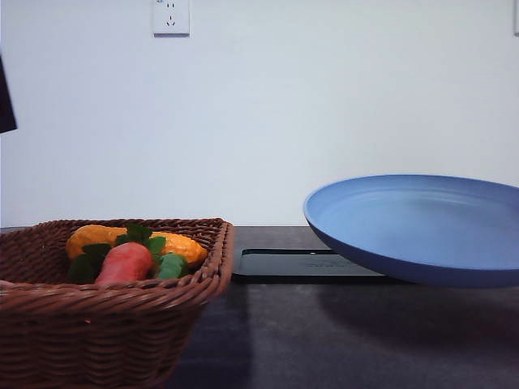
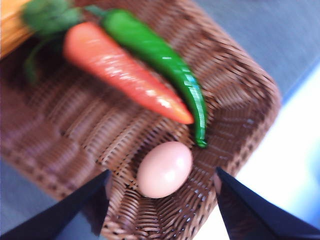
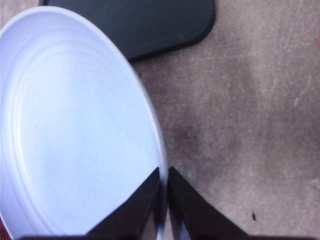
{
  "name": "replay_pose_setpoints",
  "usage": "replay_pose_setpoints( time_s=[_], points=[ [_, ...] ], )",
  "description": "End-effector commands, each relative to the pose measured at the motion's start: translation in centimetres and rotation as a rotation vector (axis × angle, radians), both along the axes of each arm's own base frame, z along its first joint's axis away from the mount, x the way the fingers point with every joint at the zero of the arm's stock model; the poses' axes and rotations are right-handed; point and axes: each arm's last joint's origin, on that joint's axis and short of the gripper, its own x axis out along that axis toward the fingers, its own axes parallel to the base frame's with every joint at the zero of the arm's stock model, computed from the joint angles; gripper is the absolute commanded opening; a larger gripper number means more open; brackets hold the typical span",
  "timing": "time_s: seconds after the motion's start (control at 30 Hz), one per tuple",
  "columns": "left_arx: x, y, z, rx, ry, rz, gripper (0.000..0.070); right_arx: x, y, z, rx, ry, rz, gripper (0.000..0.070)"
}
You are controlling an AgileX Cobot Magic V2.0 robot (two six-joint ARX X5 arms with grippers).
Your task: Transfer egg from basket to plate and serve
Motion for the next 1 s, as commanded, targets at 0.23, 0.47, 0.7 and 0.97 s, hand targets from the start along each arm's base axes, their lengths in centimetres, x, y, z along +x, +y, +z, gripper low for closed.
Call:
replay_pose_setpoints(
  time_s=[0.23, 0.47, 0.7, 0.97],
  points=[
    [1.5, -3.3, -2.0, 0.181, 0.089, -0.101, 0.0417, 0.1, 0.0, 0.2, 0.004, -0.009, 0.001, 0.0],
    [2.8, -4.4, -4.5, 0.269, 0.193, -0.12, 0.0416, 0.1, 0.0, 0.2, -0.006, -0.017, 0.013, 0.0],
    [3.4, -5.0, -5.9, 0.31, 0.238, -0.147, 0.0414, 0.1, 0.0, 0.2, -0.01, -0.022, 0.017, 0.0],
    [3.9, -5.3, -6.8, 0.331, 0.252, -0.185, 0.0414, 0.1, 0.0, 0.2, -0.012, -0.026, 0.018, 0.0]
  ],
)
